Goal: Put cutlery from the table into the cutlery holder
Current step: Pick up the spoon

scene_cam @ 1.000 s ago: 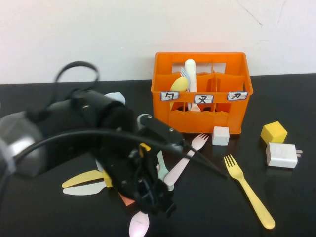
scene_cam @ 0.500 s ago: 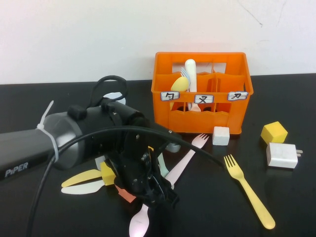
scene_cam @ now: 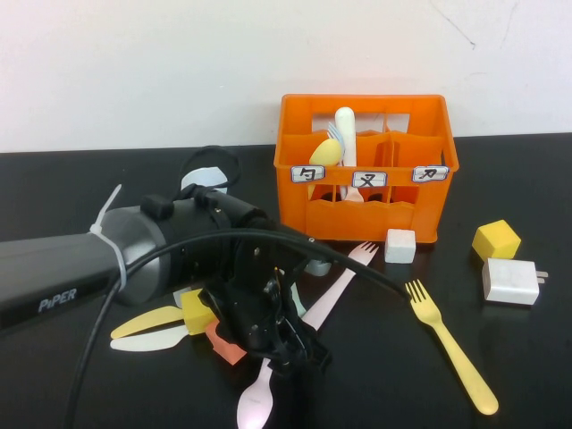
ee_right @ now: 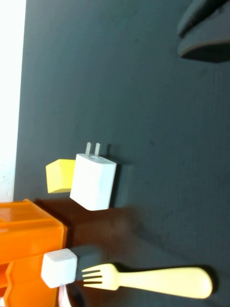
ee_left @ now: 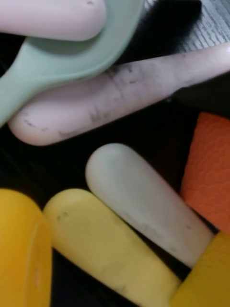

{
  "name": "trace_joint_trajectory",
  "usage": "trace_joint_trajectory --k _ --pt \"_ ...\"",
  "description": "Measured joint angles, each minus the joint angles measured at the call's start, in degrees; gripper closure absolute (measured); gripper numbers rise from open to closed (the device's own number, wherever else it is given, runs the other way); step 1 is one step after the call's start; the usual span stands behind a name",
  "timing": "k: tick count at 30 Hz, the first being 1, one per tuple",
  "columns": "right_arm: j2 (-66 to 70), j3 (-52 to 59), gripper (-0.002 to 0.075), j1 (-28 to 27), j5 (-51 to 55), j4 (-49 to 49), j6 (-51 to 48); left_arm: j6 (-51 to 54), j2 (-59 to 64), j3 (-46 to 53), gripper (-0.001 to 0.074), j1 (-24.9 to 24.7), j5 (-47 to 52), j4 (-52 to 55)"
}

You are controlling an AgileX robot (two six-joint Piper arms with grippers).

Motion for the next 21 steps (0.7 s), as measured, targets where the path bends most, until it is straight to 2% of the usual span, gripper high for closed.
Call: trace_joint_trajectory --k 3,5,11,21 --pt "0.0 0.0 0.0729 0.0 0.0 0.0 0.0 -0.6 0.3 -0.1 0.0351 0.0 -0.3 0.0" --pt "0.0 0.0 0.0729 0.0 0.0 0.0 0.0 -1.2 0.7 -0.5 0.0396 0.0 -0.3 0.2" --pt "0.0 0.0 0.0729 0.0 0.0 0.0 0.0 -1.5 1.2 -0.9 0.0643 0.2 -0.9 0.6" --pt "0.0 0.0 0.0729 0.0 0.0 0.0 0.0 -1.7 -0.7 -0.1 0.0696 -0.1 -1.0 0.5"
